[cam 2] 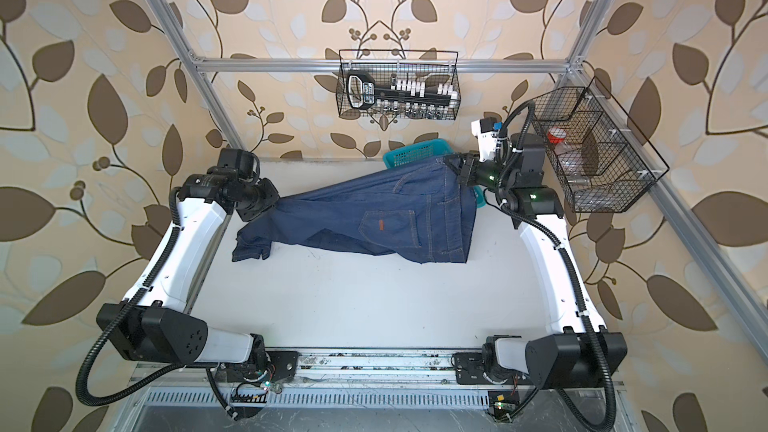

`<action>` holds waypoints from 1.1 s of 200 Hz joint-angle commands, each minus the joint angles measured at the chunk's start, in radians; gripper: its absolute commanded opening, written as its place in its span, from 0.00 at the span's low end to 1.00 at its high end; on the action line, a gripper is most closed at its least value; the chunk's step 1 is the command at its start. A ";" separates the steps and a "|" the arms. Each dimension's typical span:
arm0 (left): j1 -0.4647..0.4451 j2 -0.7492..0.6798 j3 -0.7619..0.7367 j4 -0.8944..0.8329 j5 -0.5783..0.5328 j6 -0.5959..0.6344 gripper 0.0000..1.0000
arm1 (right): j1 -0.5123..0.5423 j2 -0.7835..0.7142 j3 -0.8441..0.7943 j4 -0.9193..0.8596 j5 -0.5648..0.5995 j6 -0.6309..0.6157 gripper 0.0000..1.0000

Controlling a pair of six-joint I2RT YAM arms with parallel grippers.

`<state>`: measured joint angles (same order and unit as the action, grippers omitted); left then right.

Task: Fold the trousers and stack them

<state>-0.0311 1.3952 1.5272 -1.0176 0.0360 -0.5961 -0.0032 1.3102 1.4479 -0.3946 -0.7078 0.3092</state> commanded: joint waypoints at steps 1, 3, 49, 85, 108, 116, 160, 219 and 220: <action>-0.001 -0.059 -0.079 -0.076 0.059 0.001 0.00 | -0.002 -0.070 -0.003 -0.087 -0.017 -0.023 0.02; -0.007 -0.066 -0.096 -0.072 0.064 -0.004 0.00 | 0.000 -0.079 -0.017 -0.096 -0.015 -0.020 0.02; -0.145 -0.218 -0.535 0.026 0.147 -0.167 0.00 | 0.025 -0.313 -0.389 -0.333 0.017 -0.020 0.04; -0.188 -0.238 -0.682 0.070 0.142 -0.206 0.00 | 0.037 -0.418 -0.558 -0.481 0.111 0.038 0.07; -0.208 -0.229 -0.720 0.081 0.131 -0.209 0.00 | 0.054 -0.513 -0.665 -0.440 0.119 0.164 0.09; -0.210 -0.231 -0.727 0.082 0.129 -0.210 0.00 | 0.071 -0.532 -0.670 -0.451 0.140 0.177 0.11; -0.210 -0.217 -0.761 0.099 0.125 -0.191 0.00 | 0.229 -0.497 -0.650 -0.643 0.271 0.158 0.15; -0.211 -0.240 -0.729 0.049 0.118 -0.151 0.07 | 0.542 -0.625 -0.759 -0.720 0.511 0.464 0.24; -0.211 -0.242 -0.728 0.047 0.119 -0.150 0.07 | 0.549 -0.626 -0.759 -0.721 0.517 0.470 0.24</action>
<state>-0.2367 1.1881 0.7612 -0.9157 0.1562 -0.7685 0.4473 0.7189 0.7174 -1.0210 -0.3508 0.6060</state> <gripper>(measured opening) 0.050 0.229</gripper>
